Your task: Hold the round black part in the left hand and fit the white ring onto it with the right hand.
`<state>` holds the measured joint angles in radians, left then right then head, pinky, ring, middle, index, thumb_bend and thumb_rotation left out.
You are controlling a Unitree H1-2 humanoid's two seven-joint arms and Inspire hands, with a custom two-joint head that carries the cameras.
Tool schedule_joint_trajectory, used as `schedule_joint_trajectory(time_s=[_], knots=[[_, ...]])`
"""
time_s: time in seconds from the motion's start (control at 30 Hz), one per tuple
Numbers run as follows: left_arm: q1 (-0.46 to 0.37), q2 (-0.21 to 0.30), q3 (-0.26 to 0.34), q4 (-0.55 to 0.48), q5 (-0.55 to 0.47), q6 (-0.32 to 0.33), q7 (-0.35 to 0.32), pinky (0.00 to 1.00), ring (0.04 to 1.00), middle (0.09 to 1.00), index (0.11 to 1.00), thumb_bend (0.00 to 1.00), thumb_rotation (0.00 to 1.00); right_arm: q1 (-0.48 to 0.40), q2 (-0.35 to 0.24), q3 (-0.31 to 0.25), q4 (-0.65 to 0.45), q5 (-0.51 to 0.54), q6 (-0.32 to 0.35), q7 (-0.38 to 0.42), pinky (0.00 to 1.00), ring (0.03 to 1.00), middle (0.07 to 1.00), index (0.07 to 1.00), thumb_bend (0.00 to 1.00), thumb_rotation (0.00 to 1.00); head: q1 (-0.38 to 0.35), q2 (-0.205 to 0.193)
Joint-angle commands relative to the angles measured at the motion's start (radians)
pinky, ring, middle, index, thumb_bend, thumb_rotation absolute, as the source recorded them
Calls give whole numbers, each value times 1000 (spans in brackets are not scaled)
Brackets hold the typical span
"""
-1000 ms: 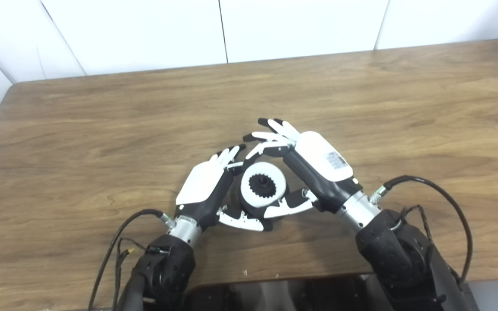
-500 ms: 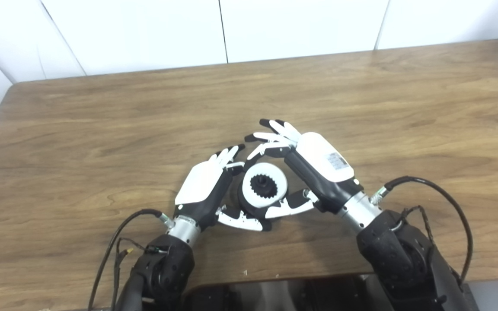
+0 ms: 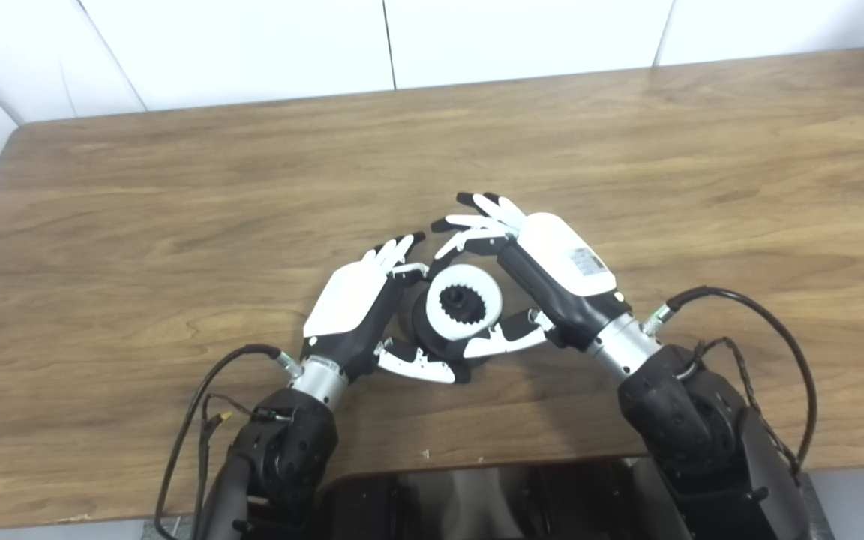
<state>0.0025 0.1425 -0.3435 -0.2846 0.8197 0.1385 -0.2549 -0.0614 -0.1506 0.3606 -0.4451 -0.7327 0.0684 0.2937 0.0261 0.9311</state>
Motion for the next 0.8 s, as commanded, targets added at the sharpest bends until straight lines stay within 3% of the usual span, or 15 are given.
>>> schedule_joint_trajectory(time_s=[0.0, 0.77], knots=[[-34, -2, 4, -42, 1, -9, 14, 1000, 1000, 1000, 610, 1000, 362, -30, 15, 1, -6, -5, -34, -27, 1000, 957, 831, 483, 519, 145, 1, 1], [-45, -8, 2, -44, -1, 1, 1, 1000, 1000, 1000, 609, 1000, 356, -26, -1, 1, 37, -5, -27, -33, 1000, 961, 833, 483, 518, 145, 7, 8]])
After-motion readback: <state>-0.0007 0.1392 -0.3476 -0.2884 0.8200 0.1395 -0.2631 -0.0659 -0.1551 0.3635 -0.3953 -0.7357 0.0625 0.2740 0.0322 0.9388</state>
